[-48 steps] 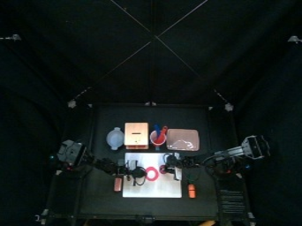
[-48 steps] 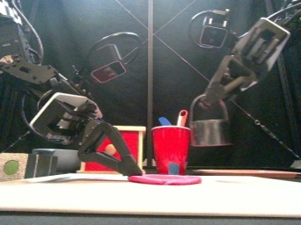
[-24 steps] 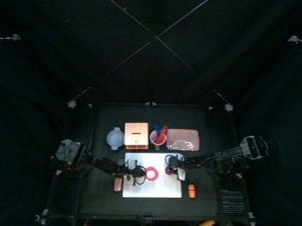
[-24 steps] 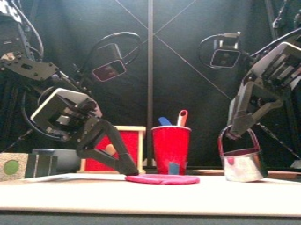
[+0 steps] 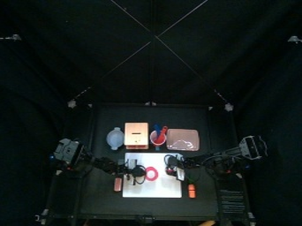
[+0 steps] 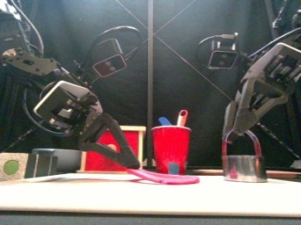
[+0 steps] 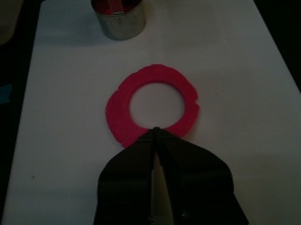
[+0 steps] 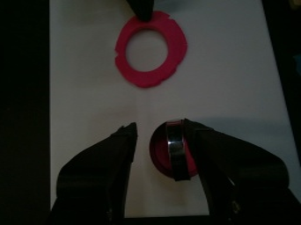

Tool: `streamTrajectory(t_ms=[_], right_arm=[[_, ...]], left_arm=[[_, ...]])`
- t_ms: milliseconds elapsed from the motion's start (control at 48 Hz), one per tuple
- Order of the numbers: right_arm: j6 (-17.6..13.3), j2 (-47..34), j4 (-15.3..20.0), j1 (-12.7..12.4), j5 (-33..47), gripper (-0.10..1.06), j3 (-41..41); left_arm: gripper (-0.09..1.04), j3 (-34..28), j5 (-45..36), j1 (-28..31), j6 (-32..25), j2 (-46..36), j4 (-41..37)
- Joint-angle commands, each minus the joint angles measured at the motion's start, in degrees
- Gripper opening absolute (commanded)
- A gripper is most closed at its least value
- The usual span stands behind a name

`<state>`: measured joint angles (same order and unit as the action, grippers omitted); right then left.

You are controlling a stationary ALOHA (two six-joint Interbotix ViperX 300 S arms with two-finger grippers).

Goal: Get the cutter from the drawer then cut the dough then place the extra dough in the bowl
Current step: Place the extra dough in the bowl

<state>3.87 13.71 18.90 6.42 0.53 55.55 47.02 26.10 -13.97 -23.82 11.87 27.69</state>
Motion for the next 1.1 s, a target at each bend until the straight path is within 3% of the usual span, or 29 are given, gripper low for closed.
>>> streamTrajectory(t_ms=[21, 417, 771, 1104], right_arm=[[0.1, 2.5, -0.3, -0.2, 0.2, 0.9, -0.6], [0.0, 3.4, -0.3, -0.4, 1.0, 0.9, -0.9], [0.0, 3.5, 0.0, -0.9, 1.0, 0.9, -1.3], [-0.1, 3.4, 0.6, -0.8, 1.0, 0.9, -1.1]], left_arm=[[0.52, -1.0, 0.3, 0.4, -0.1, -2.1, -0.4], [0.53, -0.4, 0.3, 1.8, -0.1, -3.7, -1.0], [0.8, -6.1, -7.7, 4.7, -2.4, 0.4, -3.6], [0.81, -7.6, -8.3, 6.4, -4.3, 1.4, -3.0]])
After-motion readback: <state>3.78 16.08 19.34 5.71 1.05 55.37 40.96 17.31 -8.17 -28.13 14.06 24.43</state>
